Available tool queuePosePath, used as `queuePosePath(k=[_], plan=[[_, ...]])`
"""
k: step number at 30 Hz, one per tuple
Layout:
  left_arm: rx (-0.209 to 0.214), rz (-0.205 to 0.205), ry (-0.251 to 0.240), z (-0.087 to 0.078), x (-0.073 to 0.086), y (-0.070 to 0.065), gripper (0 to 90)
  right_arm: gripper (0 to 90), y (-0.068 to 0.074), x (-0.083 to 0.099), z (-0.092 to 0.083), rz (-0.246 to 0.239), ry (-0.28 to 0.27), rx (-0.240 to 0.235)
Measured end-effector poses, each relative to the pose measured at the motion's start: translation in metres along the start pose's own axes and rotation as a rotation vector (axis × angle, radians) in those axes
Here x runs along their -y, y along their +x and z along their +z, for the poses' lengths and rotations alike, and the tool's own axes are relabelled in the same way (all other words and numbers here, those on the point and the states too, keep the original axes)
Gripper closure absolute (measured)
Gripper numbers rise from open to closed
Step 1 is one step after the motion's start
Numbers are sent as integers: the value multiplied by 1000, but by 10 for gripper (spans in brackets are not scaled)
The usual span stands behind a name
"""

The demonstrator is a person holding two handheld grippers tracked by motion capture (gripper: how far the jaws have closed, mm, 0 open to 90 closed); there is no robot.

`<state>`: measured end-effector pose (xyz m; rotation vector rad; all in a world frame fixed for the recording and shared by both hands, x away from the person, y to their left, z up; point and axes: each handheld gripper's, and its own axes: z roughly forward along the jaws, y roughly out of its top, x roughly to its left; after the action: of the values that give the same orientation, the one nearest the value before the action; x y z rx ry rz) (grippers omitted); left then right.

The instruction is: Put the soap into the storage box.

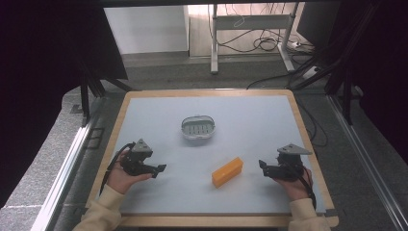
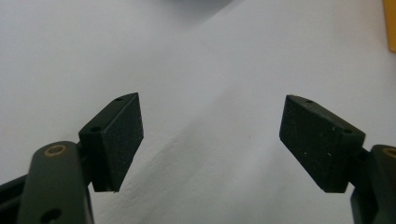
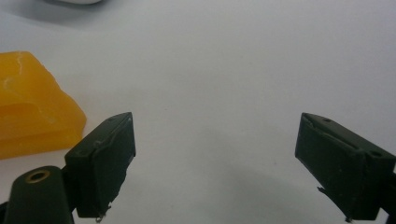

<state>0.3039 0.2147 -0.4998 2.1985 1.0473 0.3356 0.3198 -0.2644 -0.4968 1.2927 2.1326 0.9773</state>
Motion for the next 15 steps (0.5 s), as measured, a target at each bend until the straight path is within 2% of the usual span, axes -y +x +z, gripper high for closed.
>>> queuePosePath(k=[8,15], plan=[[4,4,16,3,1,0,213,133,-2,0,-1,-13,3,-16],[3,3,11,2,1,0,214,138,-1,-4,-6,-34,-2,-34]])
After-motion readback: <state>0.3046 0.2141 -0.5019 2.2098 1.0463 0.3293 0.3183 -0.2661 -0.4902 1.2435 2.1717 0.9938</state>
